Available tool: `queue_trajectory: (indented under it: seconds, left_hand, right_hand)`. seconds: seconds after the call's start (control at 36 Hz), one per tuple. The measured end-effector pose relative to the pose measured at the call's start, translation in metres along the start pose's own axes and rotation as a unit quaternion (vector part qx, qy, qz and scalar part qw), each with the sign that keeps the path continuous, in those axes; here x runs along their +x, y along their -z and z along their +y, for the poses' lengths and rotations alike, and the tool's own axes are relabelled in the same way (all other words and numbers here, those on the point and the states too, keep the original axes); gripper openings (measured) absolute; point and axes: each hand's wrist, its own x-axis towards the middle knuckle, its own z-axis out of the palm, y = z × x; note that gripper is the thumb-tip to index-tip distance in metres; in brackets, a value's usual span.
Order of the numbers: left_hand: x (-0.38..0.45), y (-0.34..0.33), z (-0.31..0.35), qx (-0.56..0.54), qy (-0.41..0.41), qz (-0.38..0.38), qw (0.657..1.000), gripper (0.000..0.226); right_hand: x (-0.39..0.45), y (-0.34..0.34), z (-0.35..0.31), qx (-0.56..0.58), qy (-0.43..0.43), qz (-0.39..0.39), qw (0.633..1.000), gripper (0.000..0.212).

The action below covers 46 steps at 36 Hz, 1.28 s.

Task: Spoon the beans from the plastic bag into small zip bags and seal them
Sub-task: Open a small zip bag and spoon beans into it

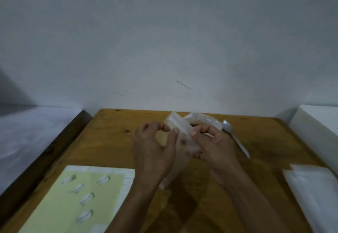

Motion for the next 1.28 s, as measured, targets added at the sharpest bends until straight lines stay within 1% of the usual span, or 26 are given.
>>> queue_trajectory:
  seconds: [0.06, 0.11, 0.19, 0.28, 0.39, 0.47, 0.56, 0.64, 0.75, 0.86, 0.94, 1.06, 1.11, 1.19, 1.28]
  left_hand:
    - [0.003, 0.003, -0.004, -0.028, 0.021, -0.018, 0.999, 0.020]
    - [0.006, 0.005, -0.005, -0.088, 0.055, -0.042, 0.994, 0.029]
    - [0.009, 0.007, -0.004, -0.143, 0.110, -0.054, 0.982, 0.038]
    - [0.011, 0.007, -0.004, -0.168, 0.151, -0.060, 0.972, 0.037]
    - [0.010, 0.006, 0.006, -0.190, 0.168, -0.069, 0.965, 0.034]
    - [0.007, 0.003, 0.015, -0.207, 0.177, -0.080, 0.959, 0.037]
    - [0.004, -0.002, 0.022, -0.206, 0.188, -0.094, 0.956, 0.030]
    - [0.002, -0.008, 0.026, -0.198, 0.196, -0.101, 0.955, 0.022]
    - [-0.001, -0.018, 0.030, -0.170, 0.184, -0.103, 0.963, 0.021]
    - [-0.005, -0.027, 0.036, -0.151, 0.173, -0.118, 0.966, 0.022]
    - [-0.004, -0.030, 0.039, -0.147, 0.172, -0.122, 0.966, 0.023]
    - [-0.004, -0.029, 0.042, -0.134, 0.152, -0.129, 0.971, 0.022]
    - [-0.005, -0.028, 0.042, -0.120, 0.143, -0.124, 0.975, 0.023]
    - [-0.006, -0.027, 0.040, -0.096, 0.128, -0.102, 0.982, 0.025]
    - [-0.007, -0.025, 0.041, -0.074, 0.109, -0.101, 0.986, 0.023]
  right_hand:
    - [0.001, -0.009, 0.003, 0.010, -0.005, -0.023, 1.000, 0.008]
    - [0.001, -0.015, 0.007, 0.006, -0.003, -0.055, 0.998, 0.008]
    - [0.000, -0.019, 0.010, 0.004, 0.007, -0.103, 0.995, 0.017]
    - [0.001, -0.018, 0.010, 0.033, -0.002, -0.137, 0.990, 0.022]
    - [0.004, -0.012, 0.010, 0.040, -0.013, -0.156, 0.987, 0.027]
    - [0.006, -0.004, 0.010, 0.042, -0.013, -0.146, 0.988, 0.022]
    - [0.007, 0.005, 0.009, 0.036, -0.010, -0.140, 0.989, 0.022]
    - [0.009, 0.015, 0.008, -0.003, -0.003, -0.128, 0.992, 0.026]
    - [0.009, 0.026, 0.009, -0.062, 0.013, -0.110, 0.992, 0.031]
    - [0.008, 0.030, 0.010, -0.143, 0.059, -0.081, 0.985, 0.026]
    - [0.008, 0.031, 0.009, -0.210, 0.099, -0.073, 0.970, 0.026]
    - [0.008, 0.033, 0.005, -0.261, 0.143, -0.046, 0.954, 0.020]
    - [0.009, 0.033, 0.004, -0.273, 0.159, -0.011, 0.949, 0.017]
    - [0.012, 0.035, 0.003, -0.252, 0.151, 0.032, 0.955, 0.015]
    - [0.011, 0.034, 0.004, -0.263, 0.165, 0.029, 0.950, 0.017]
